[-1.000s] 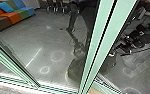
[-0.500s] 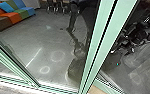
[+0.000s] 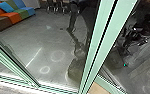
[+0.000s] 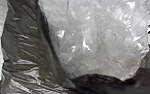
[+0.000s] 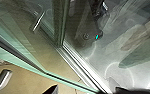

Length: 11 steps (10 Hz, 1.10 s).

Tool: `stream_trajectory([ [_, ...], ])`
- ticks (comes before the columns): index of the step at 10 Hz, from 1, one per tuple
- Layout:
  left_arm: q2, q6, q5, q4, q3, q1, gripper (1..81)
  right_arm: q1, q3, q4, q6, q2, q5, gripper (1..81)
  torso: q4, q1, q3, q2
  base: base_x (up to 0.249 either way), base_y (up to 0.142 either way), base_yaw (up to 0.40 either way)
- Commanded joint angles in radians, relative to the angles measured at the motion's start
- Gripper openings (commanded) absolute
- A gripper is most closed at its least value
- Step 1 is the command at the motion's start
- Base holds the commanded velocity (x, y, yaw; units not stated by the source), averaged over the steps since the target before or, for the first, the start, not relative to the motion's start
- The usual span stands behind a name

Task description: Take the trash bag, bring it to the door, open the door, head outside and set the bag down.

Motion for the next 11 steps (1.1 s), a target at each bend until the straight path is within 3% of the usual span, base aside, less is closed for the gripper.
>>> stream_trajectory([
  [1,-0.011,0.003,0.088,0.001,0.009,0.015,1.0,0.174,-0.008,-0.100,-0.027,-0.010,-0.073,81.1,0.000,0.000,0.000,0.000,0.000,0.000,0.000],
  [2,-0.010,0.003,0.088,0.001,0.009,0.015,1.0,0.170,-0.010,-0.185,-0.053,-0.001,-0.107,81.1,0.000,0.000,0.000,0.000,0.000,0.000,0.000],
  [5,-0.002,0.003,0.088,0.004,0.009,0.014,1.0,0.168,0.001,-0.347,-0.156,-0.029,-0.128,81.1,0.000,0.001,0.000,0.000,0.000,0.000,0.000],
  [9,0.003,0.003,0.088,0.001,0.009,0.012,1.0,0.144,0.042,-0.612,-0.238,-0.062,-0.127,81.1,0.000,0.001,0.000,0.001,0.000,0.000,0.000],
  [11,0.006,0.003,0.093,0.001,0.009,0.011,1.0,0.104,0.102,-0.735,-0.248,-0.114,-0.116,81.1,0.000,0.001,0.000,0.001,0.000,0.000,0.000],
])
